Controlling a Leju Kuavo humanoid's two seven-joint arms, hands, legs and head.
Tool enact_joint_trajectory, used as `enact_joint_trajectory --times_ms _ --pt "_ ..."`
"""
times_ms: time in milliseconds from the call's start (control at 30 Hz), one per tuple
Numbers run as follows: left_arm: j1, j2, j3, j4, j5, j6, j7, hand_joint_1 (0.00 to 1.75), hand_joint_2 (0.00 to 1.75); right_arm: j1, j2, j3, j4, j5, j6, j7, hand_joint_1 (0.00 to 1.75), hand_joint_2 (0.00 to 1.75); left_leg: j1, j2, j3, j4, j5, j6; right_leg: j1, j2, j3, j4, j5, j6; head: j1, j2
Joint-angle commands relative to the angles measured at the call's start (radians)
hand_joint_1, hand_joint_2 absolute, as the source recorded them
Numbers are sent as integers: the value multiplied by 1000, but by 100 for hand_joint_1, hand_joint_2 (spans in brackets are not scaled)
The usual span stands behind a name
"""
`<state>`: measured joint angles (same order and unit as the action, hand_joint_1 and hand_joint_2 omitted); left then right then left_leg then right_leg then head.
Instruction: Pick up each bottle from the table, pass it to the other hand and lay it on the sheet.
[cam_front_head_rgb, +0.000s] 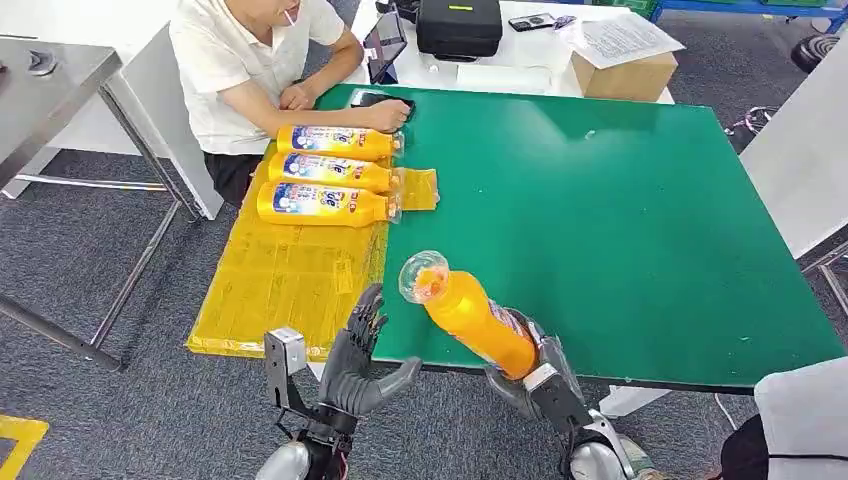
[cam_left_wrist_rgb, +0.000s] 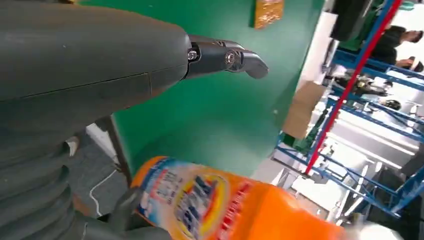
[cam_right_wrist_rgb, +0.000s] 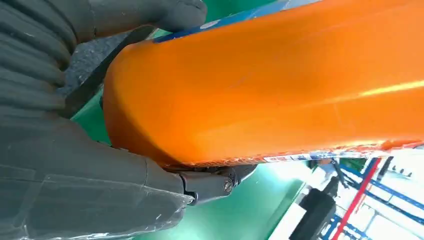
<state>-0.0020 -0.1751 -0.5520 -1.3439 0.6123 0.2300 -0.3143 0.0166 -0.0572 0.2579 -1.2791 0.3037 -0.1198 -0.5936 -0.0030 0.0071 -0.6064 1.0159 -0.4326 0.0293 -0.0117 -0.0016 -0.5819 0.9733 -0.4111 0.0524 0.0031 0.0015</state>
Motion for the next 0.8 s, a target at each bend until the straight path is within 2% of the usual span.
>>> enact_joint_trajectory --times_ms 33,267,333,467,600,633,800 --pt "-43 42 -35 120 46 3 2 0 175 -15 42 42 3 -19 -26 -9 175 175 0 0 5 -2 -1 -3 0 1 4 -1 -1 -3 0 0" --pt "-36 46 -35 21 7 -1 -65 0 175 -21 26 83 21 -1 -40 8 175 175 0 -1 3 -1 -1 -2 0 0 2 0 -1 -2 0 0" --pt "-38 39 -33 -15 -13 -10 -72 0 175 -44 13 123 59 66 -55 50 175 175 0 0 4 0 -2 -3 0 0 3 1 -2 -3 0 0" --pt "-58 36 -49 4 -42 -14 -37 0 175 -96 36 185 151 136 -75 88 175 175 0 1 1 -1 -1 -1 0 1 1 -1 0 -1 0 0" --pt "-69 30 -60 53 -30 -39 -12 0 175 -160 77 225 262 142 -105 107 175 175 0 4 4 -2 -1 -3 0 5 3 -2 0 -3 0 0" --pt "-71 32 -70 50 -33 -47 -14 0 175 -171 90 223 294 121 -98 106 175 175 0 3 1 -1 0 -1 0 3 0 -1 1 -1 0 0" --pt "-71 30 -72 49 -33 -47 -14 0 175 -168 89 222 298 119 -99 105 175 175 0 0 3 -2 -1 -2 0 1 2 -1 -1 -2 0 0"
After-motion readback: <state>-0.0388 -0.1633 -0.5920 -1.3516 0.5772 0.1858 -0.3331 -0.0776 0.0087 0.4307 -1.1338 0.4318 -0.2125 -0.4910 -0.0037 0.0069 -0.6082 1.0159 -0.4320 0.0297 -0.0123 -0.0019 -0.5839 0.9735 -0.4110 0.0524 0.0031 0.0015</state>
